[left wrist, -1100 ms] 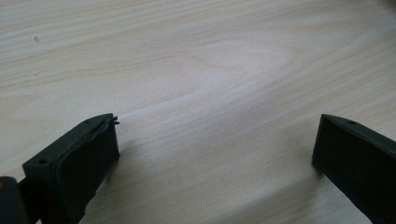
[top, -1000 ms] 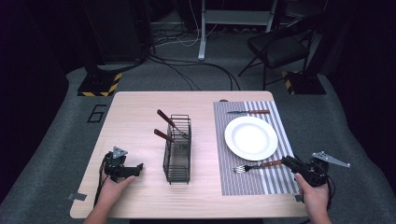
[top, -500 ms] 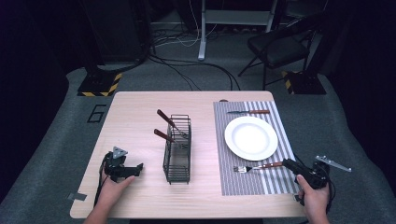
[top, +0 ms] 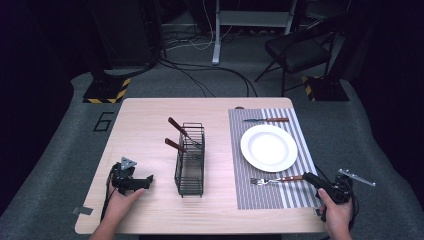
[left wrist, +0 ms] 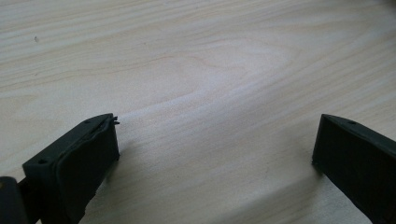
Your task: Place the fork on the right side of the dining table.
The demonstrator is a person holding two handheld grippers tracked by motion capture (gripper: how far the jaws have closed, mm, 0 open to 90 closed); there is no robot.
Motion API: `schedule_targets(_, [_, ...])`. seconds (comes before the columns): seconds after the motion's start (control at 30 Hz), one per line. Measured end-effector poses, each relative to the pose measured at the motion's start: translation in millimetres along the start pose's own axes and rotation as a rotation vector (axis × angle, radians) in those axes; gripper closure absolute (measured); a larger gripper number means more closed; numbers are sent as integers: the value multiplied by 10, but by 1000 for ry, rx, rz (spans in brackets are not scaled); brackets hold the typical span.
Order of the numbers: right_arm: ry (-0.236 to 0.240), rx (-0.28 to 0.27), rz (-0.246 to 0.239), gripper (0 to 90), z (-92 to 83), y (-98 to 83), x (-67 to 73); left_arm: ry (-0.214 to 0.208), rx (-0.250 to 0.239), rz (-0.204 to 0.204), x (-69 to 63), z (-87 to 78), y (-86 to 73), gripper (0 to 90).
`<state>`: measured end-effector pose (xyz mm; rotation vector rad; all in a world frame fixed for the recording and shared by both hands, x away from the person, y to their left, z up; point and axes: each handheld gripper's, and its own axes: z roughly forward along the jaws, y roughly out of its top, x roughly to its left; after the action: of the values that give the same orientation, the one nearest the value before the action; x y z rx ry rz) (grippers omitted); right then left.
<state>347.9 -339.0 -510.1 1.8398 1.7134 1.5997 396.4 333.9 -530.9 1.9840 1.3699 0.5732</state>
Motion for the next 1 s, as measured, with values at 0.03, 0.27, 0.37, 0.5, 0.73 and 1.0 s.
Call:
schedule_targets(0.03, [0, 3, 5, 655, 3, -1, -3, 0, 0, 0, 0, 0, 0, 1])
schedule_targets(0.27, [-26, 23, -3, 639, 20, -17, -23, 0, 0, 0, 0, 0, 0, 1])
schedule_targets(0.37, [-35, 27, -3, 637, 29, -26, -48, 0, 0, 0, 0, 0, 0, 1])
schedule_targets(0.5, [-48, 28, 1, 630, 20, -32, -73, 0, 0, 0, 0, 0, 0, 1])
schedule_targets(0.73, [-85, 22, 12, 611, 6, -20, -95, -1, -1, 1, -4, 0, -1, 1])
schedule_targets(1.0, [-88, 12, -11, 609, -22, 7, -57, 1, -4, 2, -7, 2, -3, 1])
